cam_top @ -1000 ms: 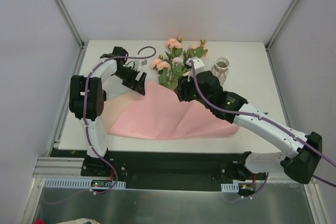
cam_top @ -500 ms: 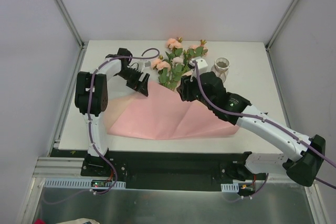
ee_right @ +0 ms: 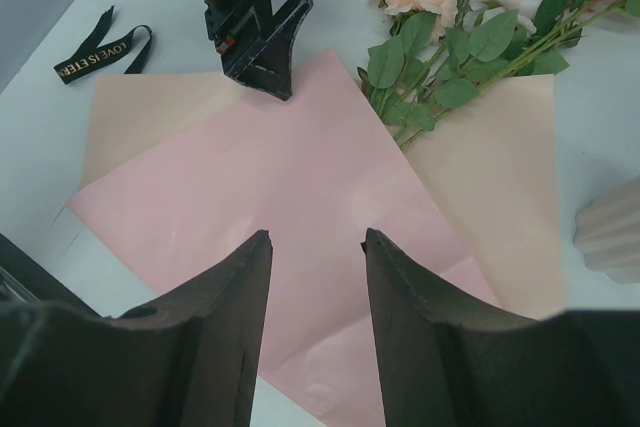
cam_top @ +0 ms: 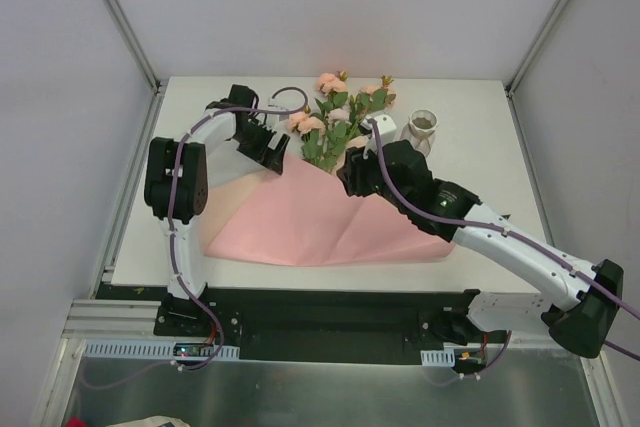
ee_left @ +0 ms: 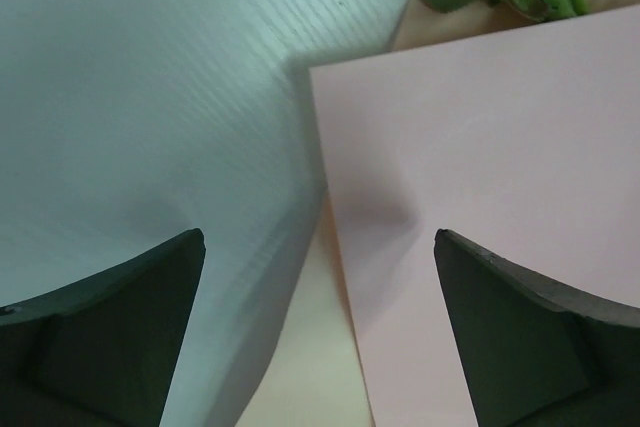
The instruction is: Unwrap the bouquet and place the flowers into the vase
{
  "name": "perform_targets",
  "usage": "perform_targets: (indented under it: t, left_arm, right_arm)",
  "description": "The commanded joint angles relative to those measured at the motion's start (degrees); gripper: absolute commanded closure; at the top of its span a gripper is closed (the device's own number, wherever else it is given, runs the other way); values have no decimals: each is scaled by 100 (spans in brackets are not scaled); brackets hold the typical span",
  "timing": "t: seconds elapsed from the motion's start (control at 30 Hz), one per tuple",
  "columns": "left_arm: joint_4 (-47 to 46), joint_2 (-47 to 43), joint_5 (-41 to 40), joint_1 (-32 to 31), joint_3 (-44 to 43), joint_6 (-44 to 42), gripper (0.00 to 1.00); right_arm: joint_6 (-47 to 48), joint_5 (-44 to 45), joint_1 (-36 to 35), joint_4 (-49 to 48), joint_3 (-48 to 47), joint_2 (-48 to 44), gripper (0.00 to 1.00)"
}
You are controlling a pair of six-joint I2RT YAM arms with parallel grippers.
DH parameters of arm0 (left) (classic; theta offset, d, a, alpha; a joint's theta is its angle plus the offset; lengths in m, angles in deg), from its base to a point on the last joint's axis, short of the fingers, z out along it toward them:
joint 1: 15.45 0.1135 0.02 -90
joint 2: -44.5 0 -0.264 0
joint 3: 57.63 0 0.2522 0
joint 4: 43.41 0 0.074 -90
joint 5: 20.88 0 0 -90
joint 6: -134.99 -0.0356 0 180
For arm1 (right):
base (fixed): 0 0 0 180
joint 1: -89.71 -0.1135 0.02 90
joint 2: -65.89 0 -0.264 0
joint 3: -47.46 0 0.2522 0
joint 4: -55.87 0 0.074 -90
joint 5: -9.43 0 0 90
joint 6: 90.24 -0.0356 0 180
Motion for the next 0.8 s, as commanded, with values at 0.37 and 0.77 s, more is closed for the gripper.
perform_targets:
  t: [0.37,0.77]
  left_arm:
    - [-137,-313,823,-228,-12,-183,1]
    - [-22,231,471,-237,-592,-147,1]
  right_arm:
    - [64,158,-40,-179,139,-86,55]
    - [56,71,-48,-197,174,-157,58]
